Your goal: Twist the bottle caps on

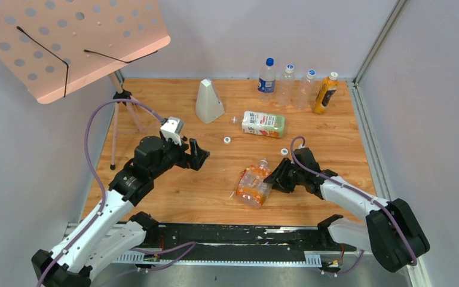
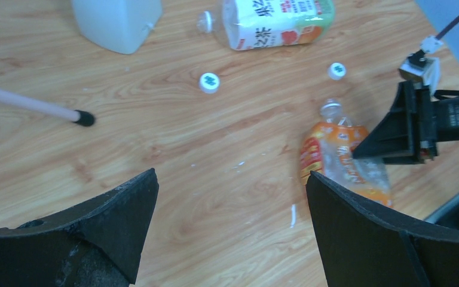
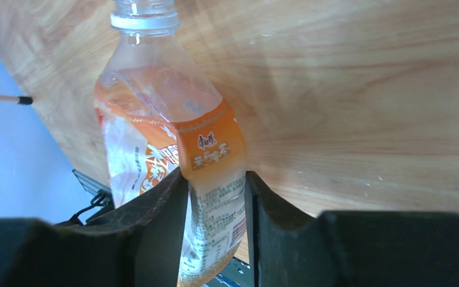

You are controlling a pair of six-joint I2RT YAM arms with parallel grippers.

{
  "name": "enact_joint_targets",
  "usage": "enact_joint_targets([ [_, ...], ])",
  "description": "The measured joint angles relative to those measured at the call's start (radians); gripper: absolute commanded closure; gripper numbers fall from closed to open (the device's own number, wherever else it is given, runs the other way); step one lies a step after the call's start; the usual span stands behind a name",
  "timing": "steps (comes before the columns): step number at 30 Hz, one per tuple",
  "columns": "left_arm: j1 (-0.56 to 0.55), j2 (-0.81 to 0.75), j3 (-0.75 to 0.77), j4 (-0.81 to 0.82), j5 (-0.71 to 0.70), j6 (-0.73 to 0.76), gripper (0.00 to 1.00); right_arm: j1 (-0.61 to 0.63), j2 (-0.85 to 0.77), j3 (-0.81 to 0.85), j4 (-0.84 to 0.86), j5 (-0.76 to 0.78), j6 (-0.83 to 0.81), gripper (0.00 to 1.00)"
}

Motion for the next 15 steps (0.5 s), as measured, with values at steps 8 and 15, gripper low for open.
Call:
enact_joint_targets([
  [8, -0.020, 0.201, -0.021, 0.154, 0.126, -0.196, 0.00, -0.001, -0.055, -0.023, 0.083, -0.018, -0.022, 0.87],
  [15, -0.132, 0.313, -0.056, 0.272, 0.154, -0.315, 0.00, -0.001, -0.144, -0.067, 0.193, -0.045, -0.035, 0.89],
])
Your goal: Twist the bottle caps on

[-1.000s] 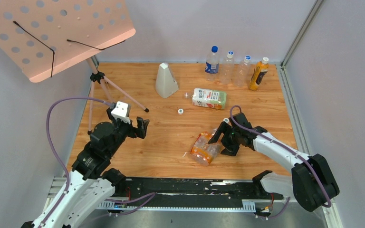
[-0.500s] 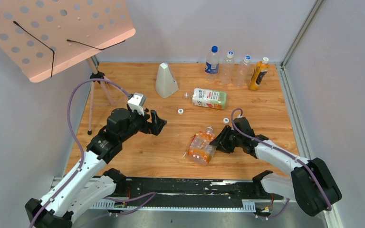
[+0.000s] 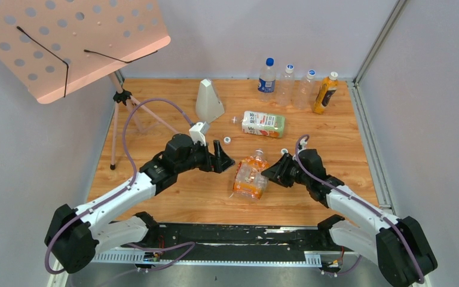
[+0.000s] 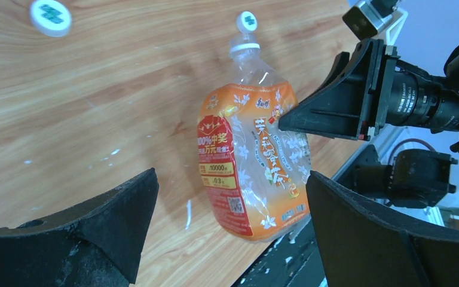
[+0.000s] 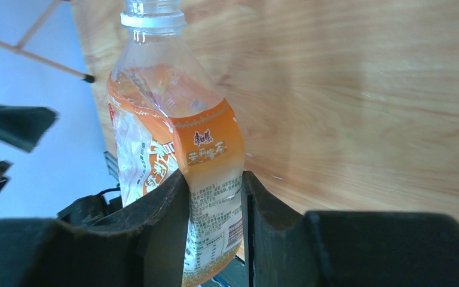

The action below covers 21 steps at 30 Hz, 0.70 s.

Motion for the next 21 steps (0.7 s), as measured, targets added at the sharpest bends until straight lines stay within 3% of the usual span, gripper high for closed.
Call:
enact_joint_targets([
  [13, -0.113, 0.114, -0.001, 0.214, 0.017, -0.074, 0.06, 0.000, -0.237, -0.031, 0.210, -0.069, -0.012, 0.88],
  [21, -0.171, 0.119, -0.010, 0.338, 0.015, -0.091, 0.18, 0.000, -0.283, -0.060, 0.247, -0.085, -0.010, 0.88],
])
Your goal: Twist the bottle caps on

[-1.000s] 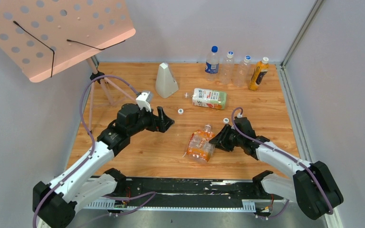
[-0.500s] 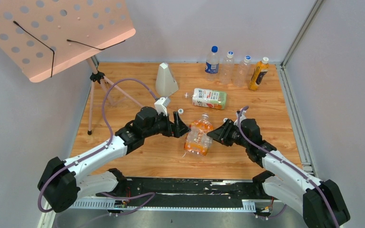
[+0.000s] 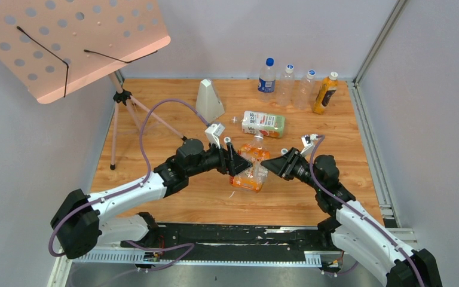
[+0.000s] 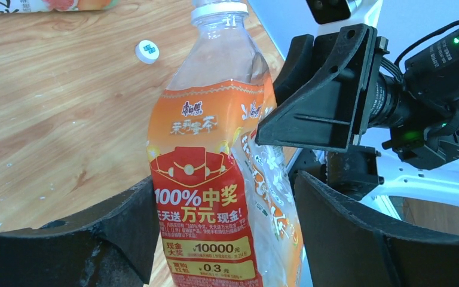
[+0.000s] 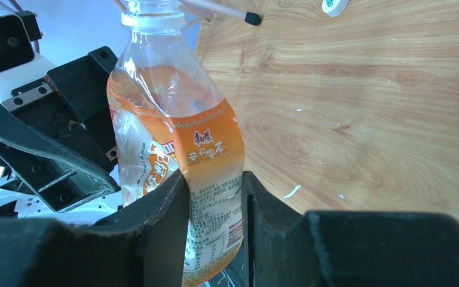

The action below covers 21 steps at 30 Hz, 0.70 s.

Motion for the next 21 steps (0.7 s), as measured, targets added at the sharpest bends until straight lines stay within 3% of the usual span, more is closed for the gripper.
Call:
enact_joint_targets([
  [9, -0.046, 0.050, -0.003, 0.084, -0.007, -0.021, 0.22, -0.002, -0.041, -0.006, 0.023, -0.004, 0.003, 0.88],
  [16, -0.057, 0.054, -0.008, 0.124, -0.008, -0.033, 0.39, -0.002, -0.079, -0.010, 0.029, 0.000, 0.000, 0.85],
  [18, -0.058, 0.054, -0.008, 0.128, -0.012, -0.034, 0.46, -0.002, -0.084, -0.010, 0.029, 0.002, -0.005, 0.82],
  [21, -0.058, 0.053, -0.010, 0.126, -0.024, -0.028, 0.57, -0.003, -0.095, -0.010, 0.024, 0.006, -0.015, 0.66],
])
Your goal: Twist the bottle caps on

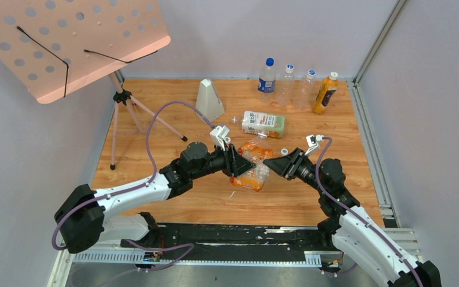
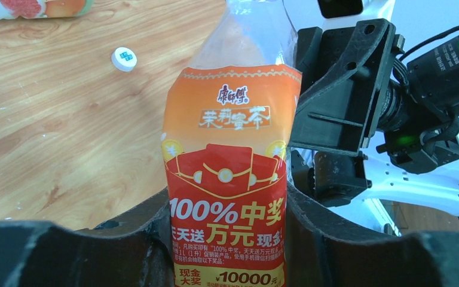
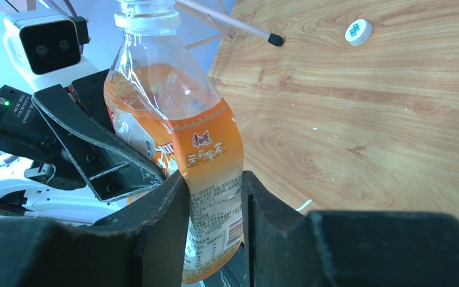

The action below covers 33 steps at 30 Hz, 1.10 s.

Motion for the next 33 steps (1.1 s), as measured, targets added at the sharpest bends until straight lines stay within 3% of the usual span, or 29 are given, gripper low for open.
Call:
enact_joint_targets([
  [7, -0.005, -0.094, -0.019, -0.064, -0.042, 0.098, 0.64, 0.005, -0.040, 0.022, -0.091, 0.018, -0.058, 0.19],
  [10, -0.005, -0.180, -0.023, -0.122, -0.085, 0.181, 0.64, 0.005, -0.042, 0.079, -0.191, 0.059, -0.109, 0.11],
  [18, -0.005, -0.439, -0.026, -0.270, -0.166, 0.456, 0.62, 0.005, 0.107, 0.341, -0.505, 0.320, -0.231, 0.09],
  [30, -0.005, -0.713, -0.034, -0.490, -0.258, 0.841, 0.59, 0.005, 0.659, 0.678, -0.825, 0.575, -0.308, 0.10],
  [33, -0.005, -0.744, -0.023, -0.541, -0.277, 0.912, 0.55, -0.002, 0.776, 0.738, -0.877, 0.618, -0.318, 0.15],
])
